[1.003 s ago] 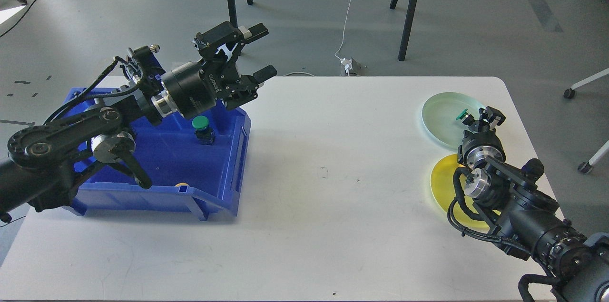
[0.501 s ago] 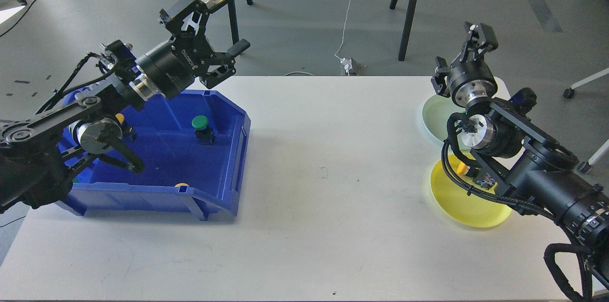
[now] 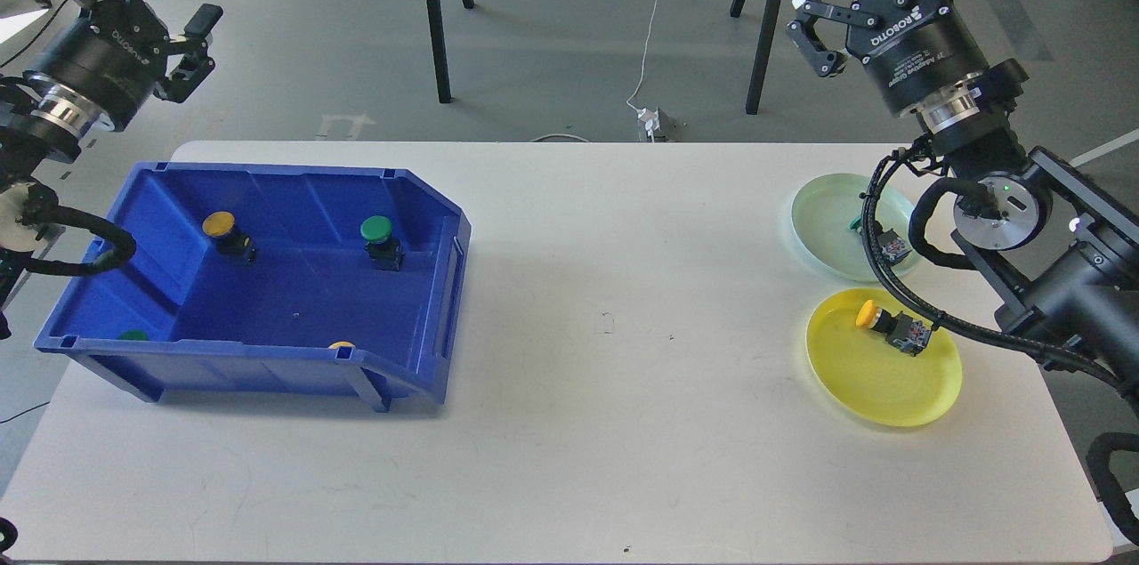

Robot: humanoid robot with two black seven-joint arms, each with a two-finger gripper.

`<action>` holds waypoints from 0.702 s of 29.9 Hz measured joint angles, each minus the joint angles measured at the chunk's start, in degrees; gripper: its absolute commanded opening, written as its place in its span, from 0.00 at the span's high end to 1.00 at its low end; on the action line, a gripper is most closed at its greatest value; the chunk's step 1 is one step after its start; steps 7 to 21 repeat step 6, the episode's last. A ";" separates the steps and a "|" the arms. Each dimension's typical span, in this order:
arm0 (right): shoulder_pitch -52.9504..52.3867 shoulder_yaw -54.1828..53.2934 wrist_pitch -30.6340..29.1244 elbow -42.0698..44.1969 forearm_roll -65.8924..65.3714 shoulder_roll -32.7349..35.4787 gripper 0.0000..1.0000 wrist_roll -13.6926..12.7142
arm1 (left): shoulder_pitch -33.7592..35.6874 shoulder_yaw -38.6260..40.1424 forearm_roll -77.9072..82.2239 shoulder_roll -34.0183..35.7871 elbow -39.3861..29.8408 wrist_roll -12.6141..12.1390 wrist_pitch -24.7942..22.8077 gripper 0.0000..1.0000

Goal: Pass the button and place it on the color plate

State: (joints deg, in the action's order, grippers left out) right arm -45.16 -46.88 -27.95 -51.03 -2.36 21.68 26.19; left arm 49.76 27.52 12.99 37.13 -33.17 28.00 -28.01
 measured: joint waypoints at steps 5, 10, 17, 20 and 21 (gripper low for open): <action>-0.58 -0.34 -0.05 4.33 1.28 -0.67 0.01 0.20 | 0.16 0.91 -2.13 -0.68 0.22 0.00 -0.01 0.01; -0.59 -0.50 -0.05 5.18 1.38 -0.96 0.01 0.24 | 0.20 1.67 -2.43 -0.76 0.19 0.00 -0.01 0.01; -0.59 -0.50 -0.05 5.18 1.38 -0.96 0.01 0.24 | 0.20 1.67 -2.43 -0.76 0.19 0.00 -0.01 0.01; -0.59 -0.50 -0.05 5.18 1.38 -0.96 0.01 0.24 | 0.20 1.67 -2.43 -0.76 0.19 0.00 -0.01 0.01; -0.59 -0.50 -0.05 5.18 1.38 -0.96 0.01 0.24 | 0.20 1.67 -2.43 -0.76 0.19 0.00 -0.01 0.01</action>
